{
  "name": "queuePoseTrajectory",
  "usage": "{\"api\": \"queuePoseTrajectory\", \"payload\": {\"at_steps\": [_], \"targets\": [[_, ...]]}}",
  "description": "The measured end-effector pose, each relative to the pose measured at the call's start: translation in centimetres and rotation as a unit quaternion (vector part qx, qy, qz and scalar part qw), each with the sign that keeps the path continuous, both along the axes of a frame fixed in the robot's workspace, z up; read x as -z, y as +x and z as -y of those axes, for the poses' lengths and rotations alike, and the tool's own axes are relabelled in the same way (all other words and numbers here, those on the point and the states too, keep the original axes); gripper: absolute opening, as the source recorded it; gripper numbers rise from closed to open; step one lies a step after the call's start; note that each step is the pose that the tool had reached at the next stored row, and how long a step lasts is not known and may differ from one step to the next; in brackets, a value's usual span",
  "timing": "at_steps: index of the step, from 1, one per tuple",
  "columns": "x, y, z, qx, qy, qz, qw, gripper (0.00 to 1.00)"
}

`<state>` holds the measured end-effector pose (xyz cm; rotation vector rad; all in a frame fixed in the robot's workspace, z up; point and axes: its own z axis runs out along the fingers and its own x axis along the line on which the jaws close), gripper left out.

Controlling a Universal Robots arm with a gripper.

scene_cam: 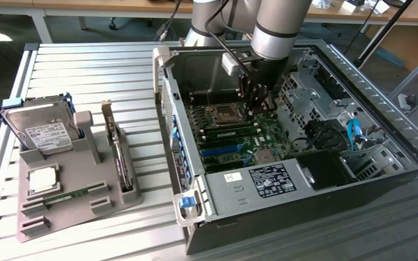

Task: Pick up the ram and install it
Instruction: 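Insert the ram into the slot, then press down the ram until it locks into place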

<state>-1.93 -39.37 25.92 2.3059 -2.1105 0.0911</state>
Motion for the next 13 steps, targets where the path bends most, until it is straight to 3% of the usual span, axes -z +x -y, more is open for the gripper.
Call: {"api": "queuePoseTrajectory", "payload": {"at_steps": [5, 9, 13], "targets": [[0.00, 0.05, 0.00, 0.000, 0.0000, 0.0000, 1.0000, 0.11], [0.05, 0.13, 0.00, 0.021, -0.0010, 0.0000, 0.9998, 0.11], [0.10, 0.82, 0.01, 0.025, -0.0012, -0.0002, 0.9997, 0.11]]}}
